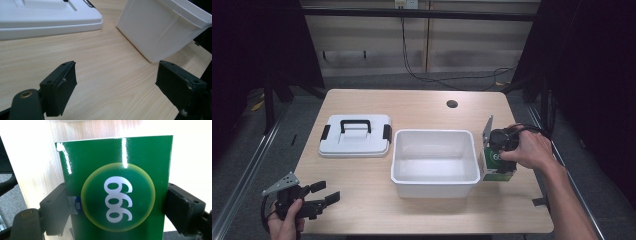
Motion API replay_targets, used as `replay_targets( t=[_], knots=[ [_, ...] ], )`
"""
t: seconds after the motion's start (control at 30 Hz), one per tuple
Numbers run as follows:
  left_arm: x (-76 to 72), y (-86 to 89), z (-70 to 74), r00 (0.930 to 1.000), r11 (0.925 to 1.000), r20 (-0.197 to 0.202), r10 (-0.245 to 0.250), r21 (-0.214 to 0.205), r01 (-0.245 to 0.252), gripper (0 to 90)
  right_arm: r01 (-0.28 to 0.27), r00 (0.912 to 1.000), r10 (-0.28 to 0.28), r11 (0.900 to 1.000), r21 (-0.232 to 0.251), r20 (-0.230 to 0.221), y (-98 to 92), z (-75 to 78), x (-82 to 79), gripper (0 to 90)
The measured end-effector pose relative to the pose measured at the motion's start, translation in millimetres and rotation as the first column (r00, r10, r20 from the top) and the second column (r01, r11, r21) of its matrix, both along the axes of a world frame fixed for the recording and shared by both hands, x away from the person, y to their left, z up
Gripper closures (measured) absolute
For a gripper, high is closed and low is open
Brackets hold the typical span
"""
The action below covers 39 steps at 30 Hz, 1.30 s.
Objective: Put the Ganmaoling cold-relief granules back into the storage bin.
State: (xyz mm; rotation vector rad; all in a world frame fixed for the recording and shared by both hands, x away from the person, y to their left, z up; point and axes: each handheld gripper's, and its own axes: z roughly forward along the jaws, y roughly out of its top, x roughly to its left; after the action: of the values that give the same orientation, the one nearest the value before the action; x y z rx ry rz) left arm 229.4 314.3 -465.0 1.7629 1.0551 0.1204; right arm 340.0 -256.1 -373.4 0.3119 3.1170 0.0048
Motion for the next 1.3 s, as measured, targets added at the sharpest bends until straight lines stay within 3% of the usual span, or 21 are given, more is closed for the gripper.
replay_targets(
  t=[0.43, 0.87, 1.0, 1.13, 1.3],
  knots=[
    [0.0, -0.1, 0.1, 1.0, 1.0, 0.002, -0.004, 0.003, 0.004, 16.3, 0.042, 0.999, -0.042, 0.9991, 0.002, -0.018, -7.1, 19.1, -3.9, 15.6],
    [-0.1, 0.1, 0.3, 1.0, 1.0, 0.003, -0.004, 0.002, 0.004, 16.3, 0.053, 0.9982, -0.054, 0.9982, 0.027, 0.027, -9.1, 40.9, -3.9, 15.6],
    [0.0, -0.2, 0.3, 1.0, 1.0, 0.003, -0.005, 0.002, 0.005, 16.3, 0.059, 0.9981, -0.059, 0.9981, 0.02, 0.019, -10.4, 43.6, -3.3, 15.7],
    [0.1, -0.1, 0.2, 1.0, 1.0, 0.002, -0.006, 0.002, 0.006, 16.3, 0.066, 0.9973, -0.068, 0.9969, 0.042, 0.03, -11.3, 52.0, -4.4, 15.6],
    [0.1, -0.1, 0.2, 1.0, 1.0, 0.002, -0.006, 0.001, 0.006, 16.3, 0.059, 0.9977, -0.059, 0.9981, 0.019, 0.032, -9.1, 62.0, -3.0, 15.7]
  ],
)
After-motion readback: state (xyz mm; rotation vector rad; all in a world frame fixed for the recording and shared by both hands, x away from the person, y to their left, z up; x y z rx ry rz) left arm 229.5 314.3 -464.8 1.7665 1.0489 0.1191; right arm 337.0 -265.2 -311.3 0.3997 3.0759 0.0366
